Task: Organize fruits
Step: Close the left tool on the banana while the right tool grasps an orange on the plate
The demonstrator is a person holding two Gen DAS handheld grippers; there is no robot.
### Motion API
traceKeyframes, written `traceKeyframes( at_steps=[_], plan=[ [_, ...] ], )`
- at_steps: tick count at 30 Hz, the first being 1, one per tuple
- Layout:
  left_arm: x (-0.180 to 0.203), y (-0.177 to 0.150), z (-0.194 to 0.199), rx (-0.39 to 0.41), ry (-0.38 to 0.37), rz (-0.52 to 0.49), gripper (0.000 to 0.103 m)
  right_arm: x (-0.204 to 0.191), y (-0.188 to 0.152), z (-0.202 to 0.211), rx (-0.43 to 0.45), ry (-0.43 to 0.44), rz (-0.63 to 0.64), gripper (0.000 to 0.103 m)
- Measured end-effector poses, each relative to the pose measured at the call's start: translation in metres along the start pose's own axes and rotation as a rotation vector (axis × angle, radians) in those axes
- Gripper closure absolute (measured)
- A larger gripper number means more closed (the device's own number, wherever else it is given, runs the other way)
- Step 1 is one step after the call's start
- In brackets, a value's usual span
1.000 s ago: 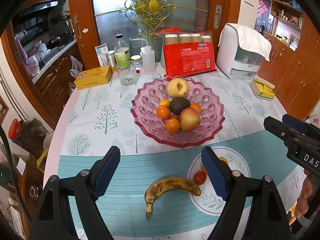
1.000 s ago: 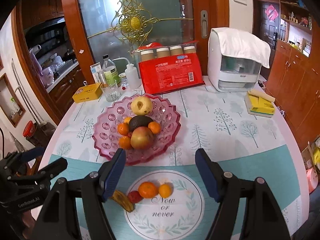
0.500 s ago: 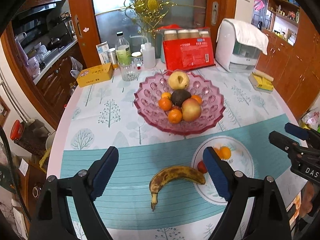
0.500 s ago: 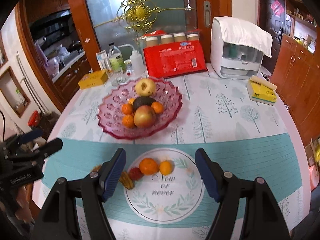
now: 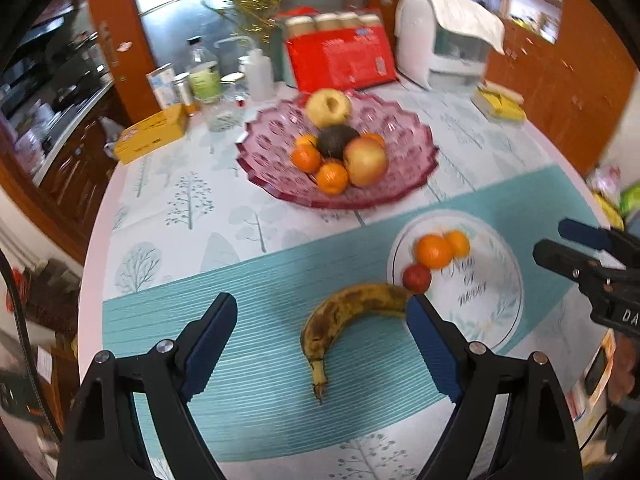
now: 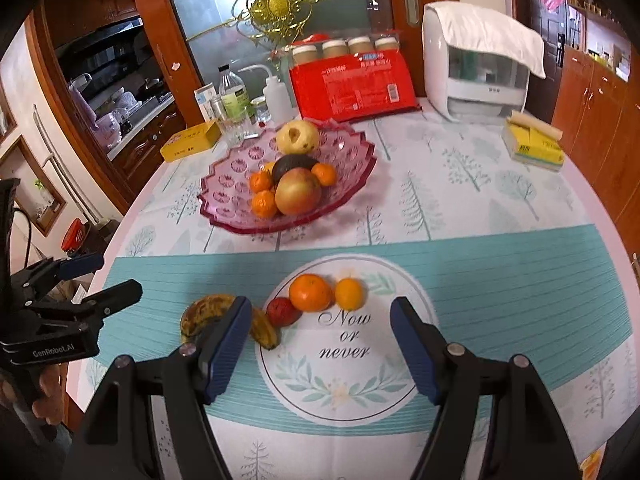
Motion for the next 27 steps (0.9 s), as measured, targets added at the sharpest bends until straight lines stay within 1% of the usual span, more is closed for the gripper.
traceKeyframes(
  at_steps=[5, 7, 12, 17, 21, 22, 24, 27],
  plan=[
    [0.001, -0.008, -0.028, -0.042, -0.015, -0.095, 0.017, -0.005, -0.01, -0.021, -0.022, 0.012, -0.018, 0.031],
    [0.002, -0.01, -0.041, -0.06, -0.022, -0.121, 0.017, -0.004, -0.012, -0.031, -0.03, 0.028, -0.041, 0.031],
    [0.006, -0.014, -0.074, -0.118, -0.058, -0.184, 0.017, -0.006, -0.012, -0.053, -0.049, 0.036, -0.087, 0.032],
    [0.01, -0.017, -0.108, -0.173, -0.087, -0.249, 0.018, -0.008, -0.009, -0.077, -0.066, 0.046, -0.127, 0.04],
    [0.01, -0.017, -0.128, -0.204, -0.118, -0.281, 0.024, -0.008, -0.005, -0.098, -0.083, 0.05, -0.172, 0.048],
    [0.01, -0.017, -0.132, -0.21, -0.127, -0.286, 0.029, -0.007, -0.005, -0.101, -0.086, 0.052, -0.183, 0.049],
    [0.011, -0.017, -0.138, -0.223, -0.158, -0.296, 0.029, -0.004, -0.005, -0.11, -0.098, 0.058, -0.222, 0.05],
    [0.011, -0.017, -0.14, -0.218, -0.191, -0.326, 0.03, -0.001, -0.007, -0.12, -0.112, 0.067, -0.275, 0.052]
  ],
)
Point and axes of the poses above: each gripper's, at about its wrist camera, not at the fingertips, and z roughly against the way its jaws point, x to its right, y to its top, the point moved 3 cm from there along -z, roughly the way its jaws point, and after that the axes turned 10 degrees about z, right-handed, at the moved point
